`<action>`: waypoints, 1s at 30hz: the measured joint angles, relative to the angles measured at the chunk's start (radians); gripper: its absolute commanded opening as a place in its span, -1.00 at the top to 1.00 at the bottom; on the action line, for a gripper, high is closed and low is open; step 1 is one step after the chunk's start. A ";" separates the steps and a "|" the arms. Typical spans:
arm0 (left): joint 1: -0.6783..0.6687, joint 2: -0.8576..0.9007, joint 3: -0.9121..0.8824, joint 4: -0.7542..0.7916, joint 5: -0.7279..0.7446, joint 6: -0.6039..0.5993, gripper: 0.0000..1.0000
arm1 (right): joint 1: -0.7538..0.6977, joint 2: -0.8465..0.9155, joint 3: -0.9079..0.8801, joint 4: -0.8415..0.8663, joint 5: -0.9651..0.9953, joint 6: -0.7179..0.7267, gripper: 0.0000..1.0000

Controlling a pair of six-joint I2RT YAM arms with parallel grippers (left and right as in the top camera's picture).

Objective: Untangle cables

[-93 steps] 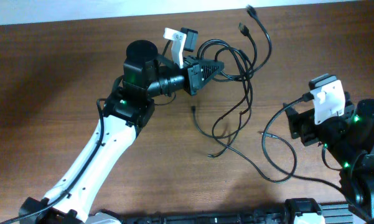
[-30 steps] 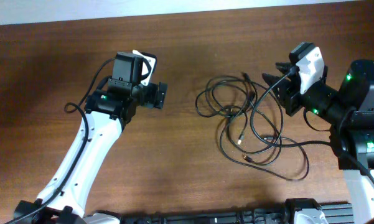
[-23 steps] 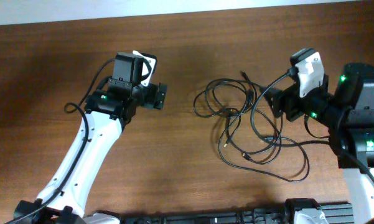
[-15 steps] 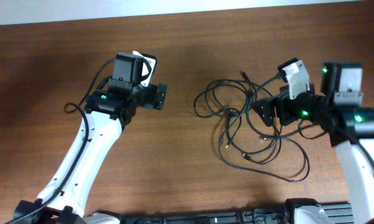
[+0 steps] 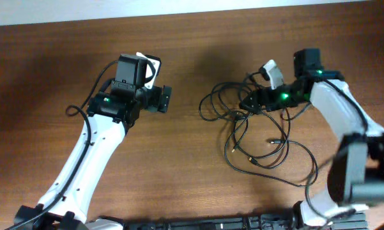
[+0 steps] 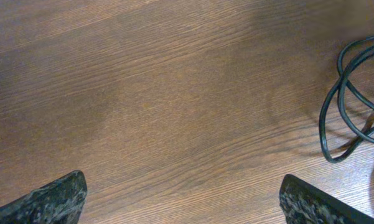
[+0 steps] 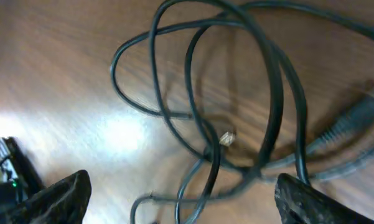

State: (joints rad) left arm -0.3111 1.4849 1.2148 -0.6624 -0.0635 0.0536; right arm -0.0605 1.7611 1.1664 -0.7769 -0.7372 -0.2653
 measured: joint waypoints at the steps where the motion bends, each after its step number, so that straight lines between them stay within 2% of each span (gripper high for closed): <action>1: 0.000 0.000 0.000 0.000 -0.001 0.000 -0.98 | 0.000 0.029 0.000 0.018 -0.015 0.000 -0.72; 4: 0.000 0.000 0.000 0.000 0.000 0.000 -0.98 | 0.000 0.107 0.000 0.060 -0.044 0.013 -0.40; 6: 0.000 0.000 0.000 0.000 0.000 0.000 -0.98 | 0.000 0.137 0.000 0.074 -0.074 0.017 -0.28; 8: 0.000 0.000 0.000 0.000 0.000 0.000 -0.98 | 0.002 0.140 0.000 0.088 -0.116 0.025 0.18; 9: 0.000 0.000 0.000 0.000 0.000 0.000 -0.98 | 0.005 0.140 0.000 0.099 -0.127 0.026 0.67; 10: 0.000 0.000 0.000 0.000 0.000 0.000 -0.98 | 0.006 0.140 0.000 0.107 -0.140 0.023 0.92; 16: 0.000 0.000 0.000 0.000 0.000 0.000 -0.98 | 0.058 0.135 0.000 0.117 -0.171 0.028 0.92; 19: 0.000 0.000 0.000 0.000 -0.001 0.000 -0.98 | 0.096 0.061 0.000 0.117 -0.170 0.027 0.92; 24: 0.000 0.000 0.000 0.000 -0.001 0.000 -0.98 | 0.137 -0.230 0.038 0.116 -0.138 0.050 0.92; 30: 0.000 0.000 0.000 0.000 0.000 0.000 -0.98 | 0.137 -0.604 0.196 0.153 -0.010 0.105 0.92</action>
State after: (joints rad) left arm -0.3111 1.4849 1.2148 -0.6624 -0.0639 0.0536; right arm 0.0769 1.1568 1.3628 -0.6243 -0.7471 -0.1600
